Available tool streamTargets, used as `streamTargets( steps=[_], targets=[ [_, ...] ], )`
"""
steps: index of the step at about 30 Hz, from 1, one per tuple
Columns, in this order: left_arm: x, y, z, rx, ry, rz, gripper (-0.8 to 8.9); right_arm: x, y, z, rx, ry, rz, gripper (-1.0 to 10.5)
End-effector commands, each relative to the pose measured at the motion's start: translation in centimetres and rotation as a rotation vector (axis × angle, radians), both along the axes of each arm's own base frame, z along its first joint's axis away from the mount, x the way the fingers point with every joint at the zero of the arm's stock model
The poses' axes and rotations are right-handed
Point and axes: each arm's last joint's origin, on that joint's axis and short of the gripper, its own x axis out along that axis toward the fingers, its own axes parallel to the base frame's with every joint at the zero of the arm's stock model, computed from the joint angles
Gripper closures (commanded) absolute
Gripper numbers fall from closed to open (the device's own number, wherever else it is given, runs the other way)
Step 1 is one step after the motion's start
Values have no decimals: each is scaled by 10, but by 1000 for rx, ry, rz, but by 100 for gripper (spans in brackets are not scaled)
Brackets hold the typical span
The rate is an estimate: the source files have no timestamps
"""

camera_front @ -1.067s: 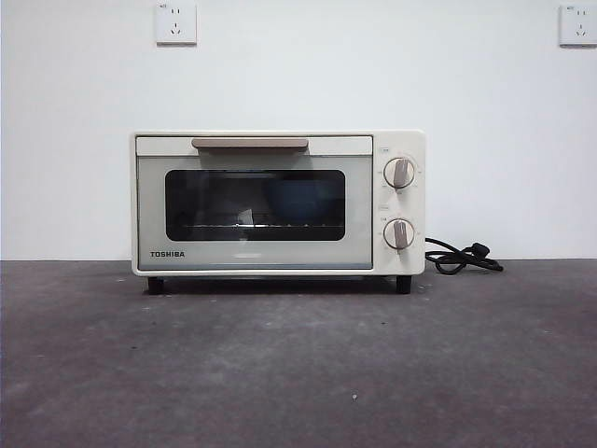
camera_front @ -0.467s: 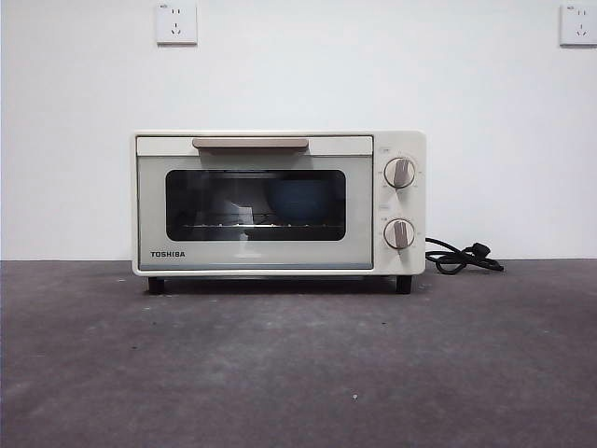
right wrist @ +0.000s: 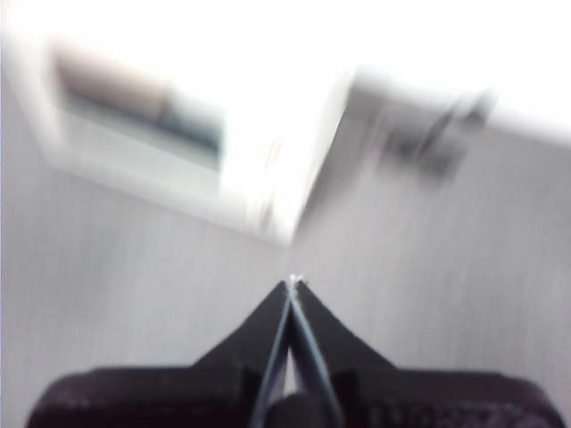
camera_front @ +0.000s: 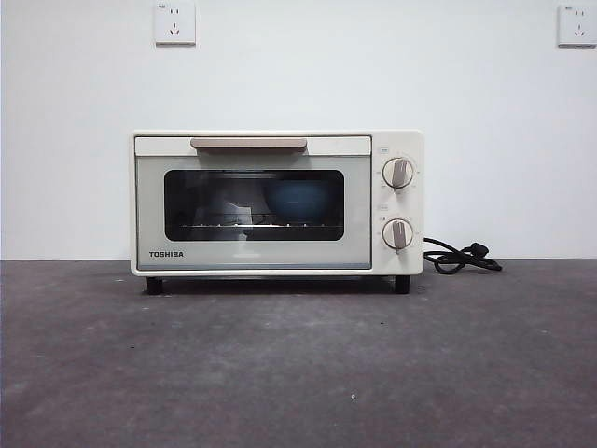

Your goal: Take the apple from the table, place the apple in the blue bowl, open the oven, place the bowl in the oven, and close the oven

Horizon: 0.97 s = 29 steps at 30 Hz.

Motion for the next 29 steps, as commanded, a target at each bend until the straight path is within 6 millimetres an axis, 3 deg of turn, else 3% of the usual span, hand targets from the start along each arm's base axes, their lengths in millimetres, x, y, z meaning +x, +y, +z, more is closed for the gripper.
streamTargets(
  steps=[1,4,13,22,29],
  targets=[
    [0,0,-3,-10,4,6,817,-8,-20,-19,85,-172,-45,946],
    [1,0,-3,-10,6,6,817,-18,-34,-75,32,-268,-124,947],
    [1,0,-3,-10,10,6,817,-18,-39,-190,31,-339,-144,947],
    [1,0,-3,-10,10,6,817,-16,-39,-246,65,-345,-95,946],
    [1,0,-3,-10,10,6,817,-14,-46,-255,51,-286,-142,947]
  ],
)
